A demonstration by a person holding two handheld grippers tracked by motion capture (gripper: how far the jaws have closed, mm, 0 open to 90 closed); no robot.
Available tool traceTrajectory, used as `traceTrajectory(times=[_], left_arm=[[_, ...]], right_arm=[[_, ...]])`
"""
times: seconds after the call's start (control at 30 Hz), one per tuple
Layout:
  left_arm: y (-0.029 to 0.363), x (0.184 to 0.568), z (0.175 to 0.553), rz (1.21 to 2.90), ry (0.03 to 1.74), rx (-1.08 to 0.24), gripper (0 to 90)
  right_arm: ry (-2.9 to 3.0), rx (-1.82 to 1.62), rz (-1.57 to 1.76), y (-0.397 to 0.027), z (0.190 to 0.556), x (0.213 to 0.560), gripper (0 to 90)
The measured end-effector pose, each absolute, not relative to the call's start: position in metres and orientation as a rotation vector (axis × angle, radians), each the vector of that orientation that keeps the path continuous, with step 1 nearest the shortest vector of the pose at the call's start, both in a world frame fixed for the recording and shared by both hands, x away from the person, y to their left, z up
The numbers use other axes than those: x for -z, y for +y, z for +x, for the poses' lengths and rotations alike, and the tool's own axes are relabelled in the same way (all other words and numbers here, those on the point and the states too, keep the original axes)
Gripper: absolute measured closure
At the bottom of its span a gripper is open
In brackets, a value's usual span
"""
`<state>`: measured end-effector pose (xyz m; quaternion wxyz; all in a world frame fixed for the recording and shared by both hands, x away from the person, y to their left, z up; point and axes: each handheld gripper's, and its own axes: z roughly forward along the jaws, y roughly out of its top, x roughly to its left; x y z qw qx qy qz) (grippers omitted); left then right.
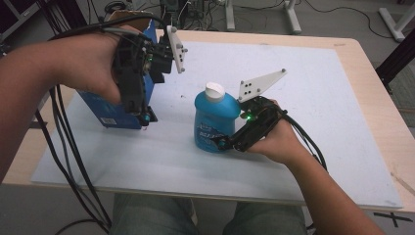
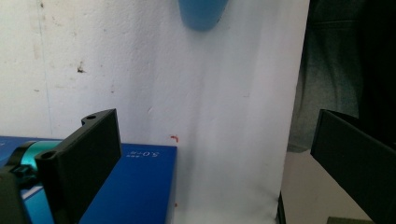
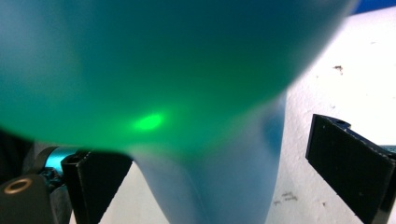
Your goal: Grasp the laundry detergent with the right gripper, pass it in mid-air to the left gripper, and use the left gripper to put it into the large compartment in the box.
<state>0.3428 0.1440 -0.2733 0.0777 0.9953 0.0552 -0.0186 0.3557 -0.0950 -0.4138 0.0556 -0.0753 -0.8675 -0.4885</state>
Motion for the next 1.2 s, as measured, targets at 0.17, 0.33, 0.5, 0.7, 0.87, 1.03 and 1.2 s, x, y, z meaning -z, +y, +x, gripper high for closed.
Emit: traceTrajectory(times=[0.17,0.33,0.5,0.7,0.87,1.03,1.2], left_arm=[[0.1449,0.2729,0.3428,2.978,0.174,0.054,1.8],[0.1460,0.2735,0.3428,2.982,0.176,0.054,1.8],[0.1455,0.2735,0.3424,2.977,0.175,0.054,1.8],[0.1455,0.2734,0.3421,2.978,0.177,0.054,1.8],[0.1454,0.2739,0.3419,2.982,0.178,0.050,1.8],[0.1446,0.2745,0.3418,2.983,0.178,0.050,1.8],[0.1451,0.2739,0.3424,2.987,0.179,0.050,1.8]], right_arm=[[-2.609,1.524,-0.218,-0.0945,0.3558,0.4140,13.8],[-2.606,1.529,-0.218,-0.0933,0.3558,0.4157,16.0],[-2.608,1.537,-0.209,-0.0922,0.3549,0.4162,18.8],[-2.605,1.559,-0.202,-0.0930,0.3550,0.4161,24.3],[-2.614,1.555,-0.203,-0.0927,0.3542,0.4161,25.1],[-2.614,1.567,-0.203,-0.0925,0.3540,0.4162,26.5],[-2.602,1.606,-0.195,-0.0929,0.3527,0.4161,32.6]])
